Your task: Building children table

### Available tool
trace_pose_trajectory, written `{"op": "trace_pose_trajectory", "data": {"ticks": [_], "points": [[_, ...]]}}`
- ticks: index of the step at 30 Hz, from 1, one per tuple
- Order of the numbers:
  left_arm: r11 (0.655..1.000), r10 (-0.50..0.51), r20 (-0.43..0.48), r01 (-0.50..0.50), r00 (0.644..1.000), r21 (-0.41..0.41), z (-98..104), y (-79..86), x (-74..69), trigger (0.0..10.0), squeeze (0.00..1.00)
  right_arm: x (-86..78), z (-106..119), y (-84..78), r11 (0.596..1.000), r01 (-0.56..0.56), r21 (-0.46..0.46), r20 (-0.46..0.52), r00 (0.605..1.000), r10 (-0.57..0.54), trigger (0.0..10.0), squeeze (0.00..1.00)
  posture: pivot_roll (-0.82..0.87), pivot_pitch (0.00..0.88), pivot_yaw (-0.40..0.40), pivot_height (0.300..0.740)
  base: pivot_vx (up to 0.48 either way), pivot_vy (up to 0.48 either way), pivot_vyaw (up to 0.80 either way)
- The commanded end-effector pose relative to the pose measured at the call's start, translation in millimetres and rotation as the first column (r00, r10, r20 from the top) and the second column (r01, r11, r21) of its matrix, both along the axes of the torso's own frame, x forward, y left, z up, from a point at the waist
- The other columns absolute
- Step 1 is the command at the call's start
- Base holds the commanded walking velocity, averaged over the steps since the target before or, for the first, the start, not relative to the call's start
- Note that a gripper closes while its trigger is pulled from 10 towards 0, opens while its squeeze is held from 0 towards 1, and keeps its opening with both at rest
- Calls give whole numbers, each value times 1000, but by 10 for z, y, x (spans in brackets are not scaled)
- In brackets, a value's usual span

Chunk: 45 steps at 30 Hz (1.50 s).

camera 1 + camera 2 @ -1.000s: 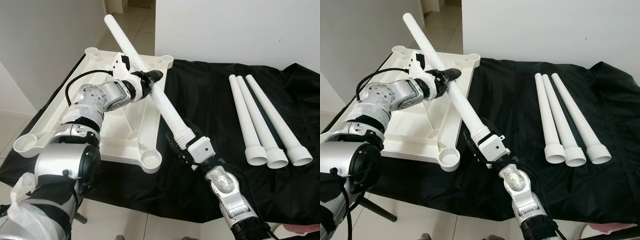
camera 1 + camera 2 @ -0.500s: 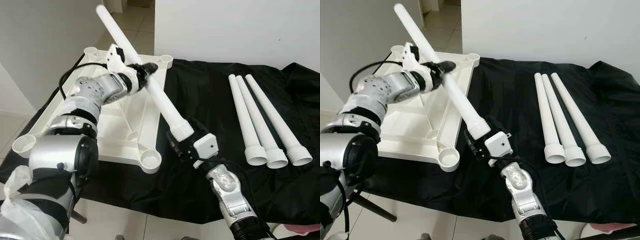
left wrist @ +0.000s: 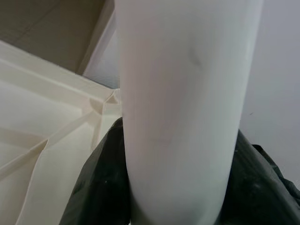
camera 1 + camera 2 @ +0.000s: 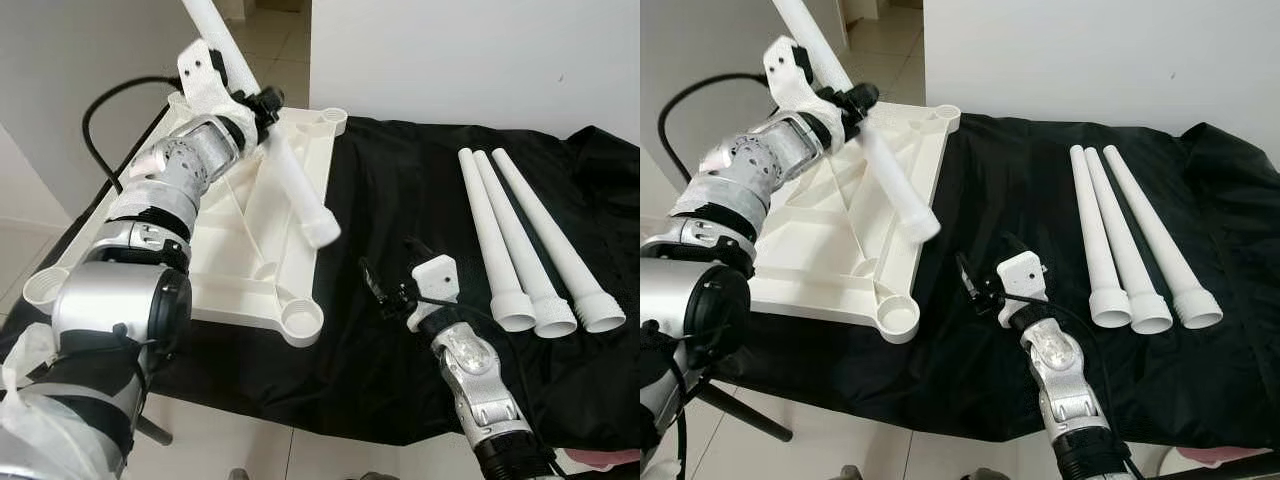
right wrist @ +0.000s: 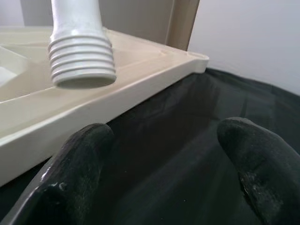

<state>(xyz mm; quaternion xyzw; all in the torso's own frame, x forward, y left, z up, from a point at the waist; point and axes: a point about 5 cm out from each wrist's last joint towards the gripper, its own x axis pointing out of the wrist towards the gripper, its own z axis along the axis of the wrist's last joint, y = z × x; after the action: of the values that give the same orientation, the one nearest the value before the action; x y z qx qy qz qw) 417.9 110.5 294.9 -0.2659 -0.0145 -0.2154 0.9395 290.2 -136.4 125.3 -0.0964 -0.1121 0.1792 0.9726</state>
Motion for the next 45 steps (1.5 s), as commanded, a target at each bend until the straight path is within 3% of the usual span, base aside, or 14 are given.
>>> {"op": "trace_pose_trajectory", "data": {"ticks": [1,8,15,19,26,36,45], "points": [[977,-214,205,210,955,40,131,-145,-97,10000,0,33,87,26,1000,-3,12,-10,1000,3,10000,0,-71,0,-1,740,0,0,0],[979,-196,337,168,921,112,284,-306,-181,10000,0,86,312,118,997,-57,50,-20,998,58,10000,0,-66,0,-7,740,0,0,0],[958,-262,437,178,860,225,347,-660,-355,10000,0,245,614,197,996,-65,58,-5,998,65,10000,0,-63,0,-9,740,0,0,0],[953,-280,452,188,847,239,353,-741,-395,10000,0,283,669,219,996,-61,58,-13,998,62,10000,0,-63,0,-7,740,0,0,0],[927,-353,489,230,798,295,333,-1052,-582,10000,0,492,833,302,1000,-3,-14,-12,1000,3,10000,0,-64,0,1,740,0,0,0],[908,-403,506,260,763,330,305,-1255,-738,10000,0,661,936,363,997,47,-57,-7,999,-47,10000,0,-55,0,5,740,0,0,0],[907,-408,507,272,759,323,298,-1315,-796,10000,0,727,1002,402,996,47,-73,26,999,-46,10000,0,-51,0,2,740,0,0,0]]}}
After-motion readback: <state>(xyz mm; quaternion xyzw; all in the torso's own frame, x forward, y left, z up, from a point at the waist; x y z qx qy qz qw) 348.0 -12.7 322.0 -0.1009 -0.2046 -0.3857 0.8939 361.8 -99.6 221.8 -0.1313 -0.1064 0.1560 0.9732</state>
